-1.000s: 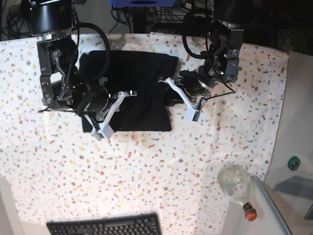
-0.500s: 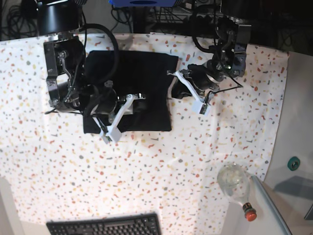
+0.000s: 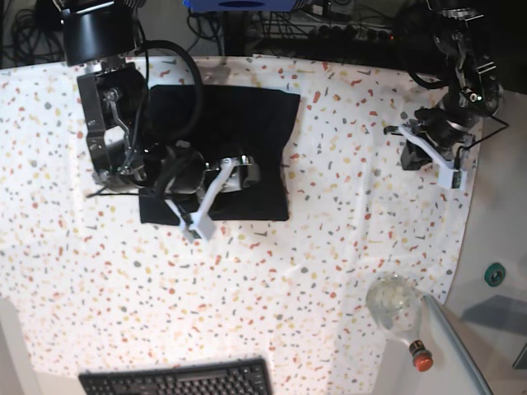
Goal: Layout the t-shirt on the table in an organized manner, then fold the t-shirt properly
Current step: 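Lift and fold the shirt in half toward the right gripper, then press the folded shirt flat with the right gripper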
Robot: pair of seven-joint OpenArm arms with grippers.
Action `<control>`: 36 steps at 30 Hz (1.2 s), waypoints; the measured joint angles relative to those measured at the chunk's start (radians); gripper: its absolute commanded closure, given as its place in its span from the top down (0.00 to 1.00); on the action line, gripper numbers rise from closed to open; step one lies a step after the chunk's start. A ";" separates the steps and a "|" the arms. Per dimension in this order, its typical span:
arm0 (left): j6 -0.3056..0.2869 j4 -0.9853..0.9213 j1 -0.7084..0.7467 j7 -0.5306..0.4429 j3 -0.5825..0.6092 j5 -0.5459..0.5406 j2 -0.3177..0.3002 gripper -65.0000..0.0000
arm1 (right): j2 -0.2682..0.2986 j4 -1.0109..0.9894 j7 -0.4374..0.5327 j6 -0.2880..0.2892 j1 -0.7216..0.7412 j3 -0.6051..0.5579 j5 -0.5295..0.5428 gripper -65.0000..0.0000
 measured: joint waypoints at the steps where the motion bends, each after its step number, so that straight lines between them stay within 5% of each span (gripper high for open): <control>1: 0.000 0.014 0.013 -0.001 -0.022 0.000 -0.012 0.00 | -0.004 0.000 0.012 -0.031 0.009 -0.033 0.011 0.56; 7: 0.000 0.027 0.050 0.007 -0.140 0.005 -0.036 0.00 | -0.005 0.008 0.040 -0.088 0.078 -0.246 0.012 0.56; 10: -0.011 0.000 0.041 0.005 -0.185 -0.003 -0.034 0.00 | 0.010 0.142 -0.023 -0.159 0.084 -0.304 0.013 0.55; 13: -0.008 -0.016 0.048 0.007 -0.252 0.004 -0.034 0.00 | 0.113 0.345 -0.047 -0.235 0.064 -0.309 0.040 0.34; 15: -0.061 -0.032 0.046 0.008 -0.303 0.007 -0.035 0.00 | 0.214 0.401 -0.037 -0.317 0.028 -0.269 0.029 0.03; 17: -0.147 -0.057 0.043 0.000 -0.351 0.000 -0.034 0.00 | 0.278 0.393 -0.015 -0.387 -0.037 -0.180 0.007 0.00; 20: -0.186 -0.099 0.040 0.006 -0.390 0.006 -0.035 0.00 | 0.313 0.311 0.074 -0.380 -0.104 -0.072 0.024 0.00; 28: -0.201 -0.138 0.031 0.003 -0.382 0.004 -0.024 0.00 | 0.343 0.199 0.143 -0.383 -0.105 -0.074 0.020 0.00; 36: -0.202 -0.138 0.022 0.003 -0.382 0.004 -0.023 0.00 | 0.304 0.205 0.145 -0.384 -0.120 -0.252 0.021 0.00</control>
